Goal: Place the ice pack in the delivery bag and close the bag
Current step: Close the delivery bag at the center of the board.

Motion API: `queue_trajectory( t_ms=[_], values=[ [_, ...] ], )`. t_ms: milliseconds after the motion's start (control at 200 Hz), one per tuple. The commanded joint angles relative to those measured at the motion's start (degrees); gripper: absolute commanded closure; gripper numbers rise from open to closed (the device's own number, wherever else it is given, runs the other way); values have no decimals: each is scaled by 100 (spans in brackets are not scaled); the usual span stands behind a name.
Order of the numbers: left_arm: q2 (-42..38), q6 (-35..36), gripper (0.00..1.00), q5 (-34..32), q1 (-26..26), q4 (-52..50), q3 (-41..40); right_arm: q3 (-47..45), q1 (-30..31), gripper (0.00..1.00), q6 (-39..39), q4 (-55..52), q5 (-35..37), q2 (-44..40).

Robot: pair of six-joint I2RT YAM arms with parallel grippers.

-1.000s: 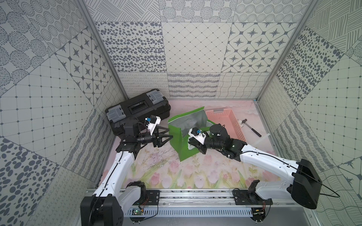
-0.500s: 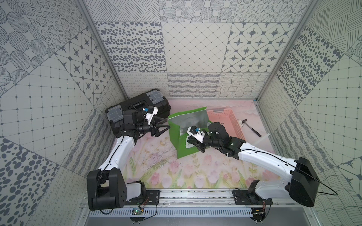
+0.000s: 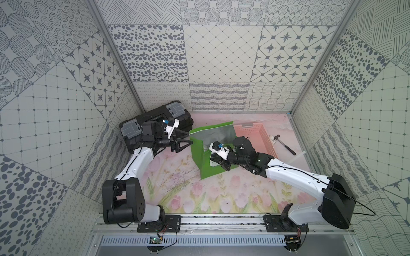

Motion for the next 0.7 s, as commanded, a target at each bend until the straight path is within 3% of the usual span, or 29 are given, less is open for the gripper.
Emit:
queue_trajectory(
  t_ms=[0, 190, 695],
  values=[
    [139, 471, 18, 491, -227, -404, 49, 169, -24, 80, 14, 204, -91, 79],
    [-51, 520, 19, 517, -449, -658, -242, 167, -16, 80, 139, 437, -78, 170],
    [-151, -198, 19, -27, -1126, 144, -654, 468, -24, 81, -15, 607, 22, 554]
  ],
)
